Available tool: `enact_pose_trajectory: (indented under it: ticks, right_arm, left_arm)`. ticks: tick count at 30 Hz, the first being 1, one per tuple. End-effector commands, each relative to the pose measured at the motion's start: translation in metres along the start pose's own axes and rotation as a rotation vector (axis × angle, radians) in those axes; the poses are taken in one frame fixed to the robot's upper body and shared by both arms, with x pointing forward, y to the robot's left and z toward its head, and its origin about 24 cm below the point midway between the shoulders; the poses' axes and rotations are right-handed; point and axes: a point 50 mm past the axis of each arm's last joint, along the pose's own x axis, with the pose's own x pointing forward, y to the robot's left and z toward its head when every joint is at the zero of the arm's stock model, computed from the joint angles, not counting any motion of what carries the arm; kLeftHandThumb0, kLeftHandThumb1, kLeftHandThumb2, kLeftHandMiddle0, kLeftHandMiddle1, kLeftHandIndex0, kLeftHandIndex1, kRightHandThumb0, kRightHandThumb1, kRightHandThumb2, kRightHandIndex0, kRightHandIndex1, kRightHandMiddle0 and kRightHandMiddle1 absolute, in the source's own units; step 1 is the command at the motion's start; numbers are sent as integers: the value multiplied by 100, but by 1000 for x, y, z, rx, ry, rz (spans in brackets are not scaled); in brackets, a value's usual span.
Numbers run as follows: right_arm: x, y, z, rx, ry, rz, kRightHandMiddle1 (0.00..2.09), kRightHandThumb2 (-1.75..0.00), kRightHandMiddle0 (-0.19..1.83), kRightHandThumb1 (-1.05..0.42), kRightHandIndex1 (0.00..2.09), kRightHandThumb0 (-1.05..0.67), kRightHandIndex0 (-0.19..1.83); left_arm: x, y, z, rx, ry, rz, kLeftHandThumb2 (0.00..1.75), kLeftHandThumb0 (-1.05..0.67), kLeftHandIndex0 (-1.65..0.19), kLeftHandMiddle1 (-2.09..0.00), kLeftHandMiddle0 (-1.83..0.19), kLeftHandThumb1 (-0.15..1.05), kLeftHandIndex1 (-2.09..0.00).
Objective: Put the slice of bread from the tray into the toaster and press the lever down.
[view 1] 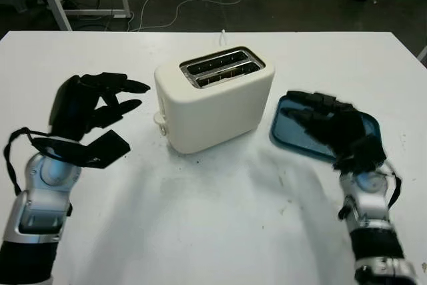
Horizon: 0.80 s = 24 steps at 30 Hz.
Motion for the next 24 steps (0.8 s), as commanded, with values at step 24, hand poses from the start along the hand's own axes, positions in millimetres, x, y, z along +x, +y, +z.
enact_pose_trajectory:
  ticks: [24]
  right_arm:
    - [102, -37, 106, -852, -83, 250, 1, 0, 98, -79, 1, -53, 109]
  left_arm:
    - [67, 50, 22, 376, 56, -331, 0, -35, -123, -71, -108, 74, -3]
